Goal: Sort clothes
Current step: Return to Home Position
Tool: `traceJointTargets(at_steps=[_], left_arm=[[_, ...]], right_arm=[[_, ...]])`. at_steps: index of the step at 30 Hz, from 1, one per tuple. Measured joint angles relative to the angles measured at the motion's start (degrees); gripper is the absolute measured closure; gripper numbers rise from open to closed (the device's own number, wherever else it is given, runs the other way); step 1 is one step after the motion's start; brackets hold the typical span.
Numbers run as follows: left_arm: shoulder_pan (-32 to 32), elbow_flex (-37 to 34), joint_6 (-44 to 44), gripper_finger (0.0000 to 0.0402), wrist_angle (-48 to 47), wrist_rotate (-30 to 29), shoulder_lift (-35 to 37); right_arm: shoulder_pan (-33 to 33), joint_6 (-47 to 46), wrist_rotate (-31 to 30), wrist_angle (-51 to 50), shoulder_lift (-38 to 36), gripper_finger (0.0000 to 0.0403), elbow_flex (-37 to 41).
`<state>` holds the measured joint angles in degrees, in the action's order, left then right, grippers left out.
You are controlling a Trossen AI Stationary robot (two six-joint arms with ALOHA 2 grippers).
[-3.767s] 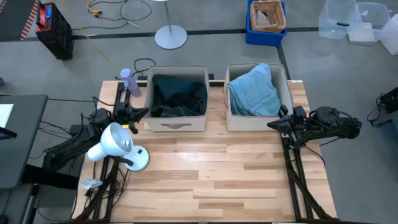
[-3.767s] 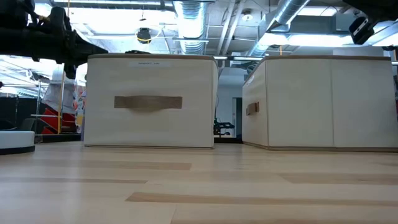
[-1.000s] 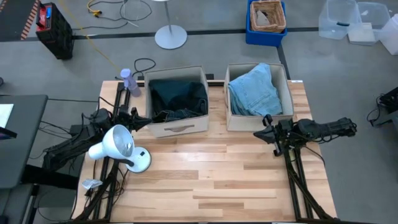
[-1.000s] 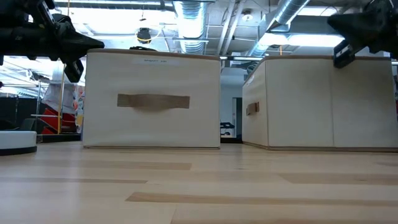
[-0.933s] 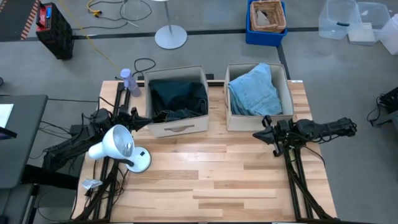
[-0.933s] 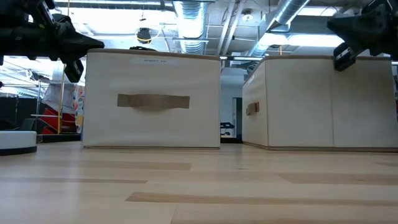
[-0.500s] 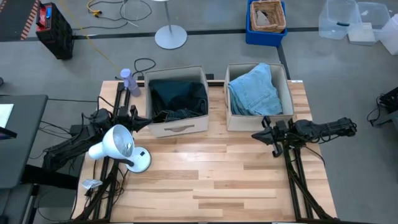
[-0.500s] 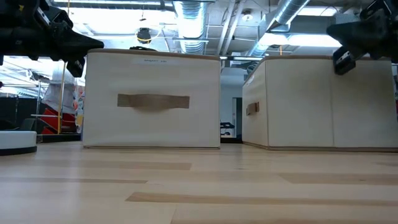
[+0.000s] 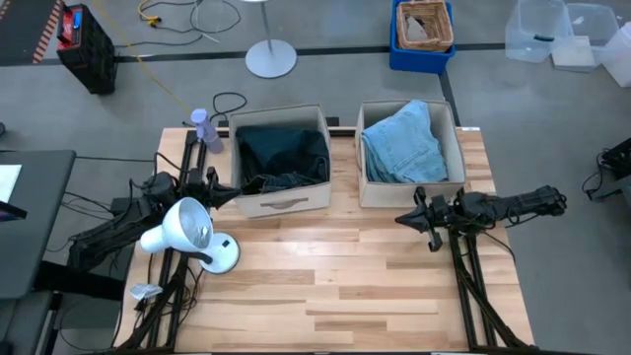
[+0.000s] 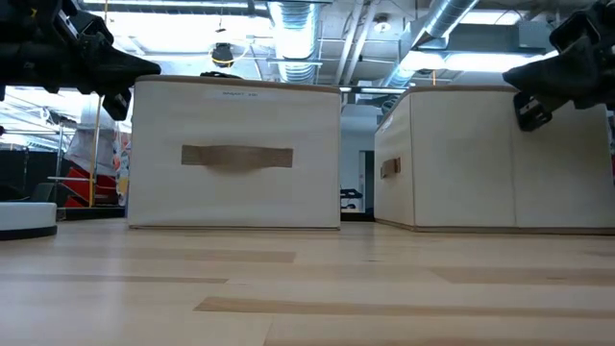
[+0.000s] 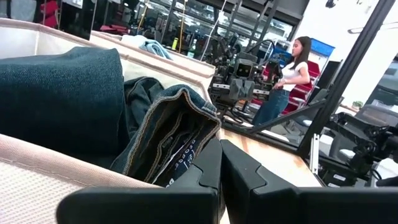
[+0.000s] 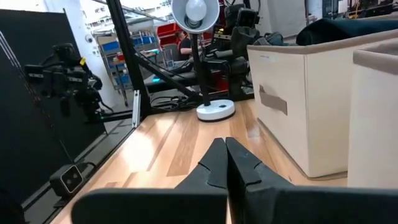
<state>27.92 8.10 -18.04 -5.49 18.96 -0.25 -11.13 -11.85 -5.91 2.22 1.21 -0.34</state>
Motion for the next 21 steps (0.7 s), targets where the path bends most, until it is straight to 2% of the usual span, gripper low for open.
traceJointTargets(at_steps=[15,21], left_arm=[[0.0,0.0,-0.1,0.0401,0.0,0.0,0.0],[0.0,0.0,-0.2,0.0401,0.0,0.0,0.0]], right_arm=[[0.0,14.5,0.0,-0.3,0.0,0.0394,0.0],[0.0,13.4,-0.1,-0.3,0.0,0.0394,0.0]])
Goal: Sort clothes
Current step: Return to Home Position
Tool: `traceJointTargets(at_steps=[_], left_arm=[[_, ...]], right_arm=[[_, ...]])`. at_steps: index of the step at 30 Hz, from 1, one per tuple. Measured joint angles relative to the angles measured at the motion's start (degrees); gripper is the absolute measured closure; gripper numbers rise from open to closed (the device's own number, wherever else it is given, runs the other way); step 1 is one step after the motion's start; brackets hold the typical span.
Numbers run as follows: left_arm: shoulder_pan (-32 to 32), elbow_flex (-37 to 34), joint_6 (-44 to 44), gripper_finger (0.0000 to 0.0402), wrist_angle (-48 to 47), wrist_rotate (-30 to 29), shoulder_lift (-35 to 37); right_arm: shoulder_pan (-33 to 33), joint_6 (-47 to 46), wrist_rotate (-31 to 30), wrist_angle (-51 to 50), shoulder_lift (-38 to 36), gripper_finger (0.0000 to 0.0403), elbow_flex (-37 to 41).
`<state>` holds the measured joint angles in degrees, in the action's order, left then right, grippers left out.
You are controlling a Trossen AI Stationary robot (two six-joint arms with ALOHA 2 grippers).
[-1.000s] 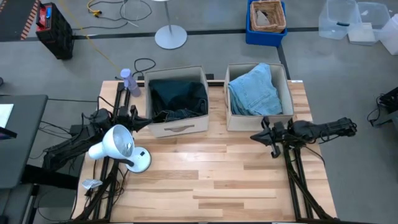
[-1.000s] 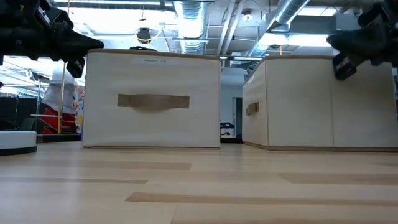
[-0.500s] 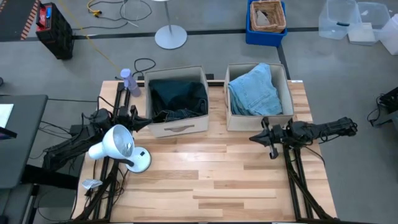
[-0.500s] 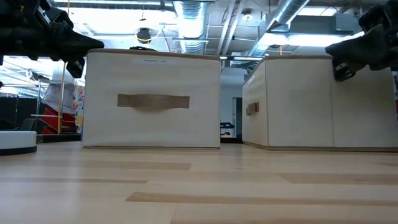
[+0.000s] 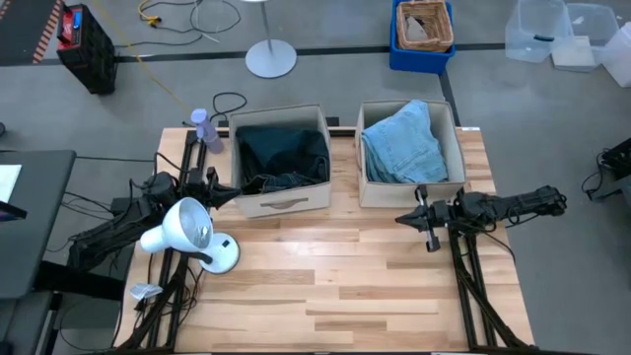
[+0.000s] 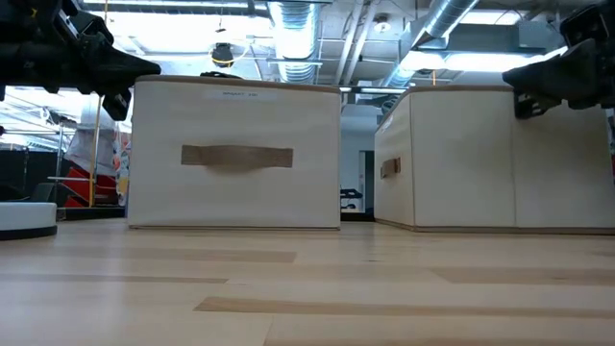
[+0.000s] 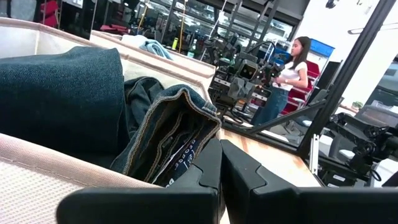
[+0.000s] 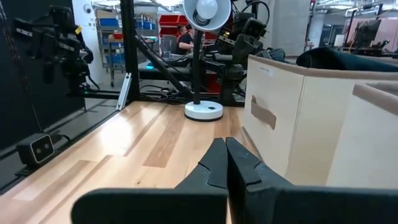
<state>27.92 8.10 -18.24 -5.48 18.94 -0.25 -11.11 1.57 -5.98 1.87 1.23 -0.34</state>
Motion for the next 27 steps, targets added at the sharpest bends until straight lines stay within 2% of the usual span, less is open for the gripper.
traceJointTargets(at_steps=[27], left_arm=[[0.0,0.0,0.0,0.0401,0.0,0.0,0.0]], right_arm=[[0.0,-0.6,-0.1,0.0,0.0,0.0394,0.0]])
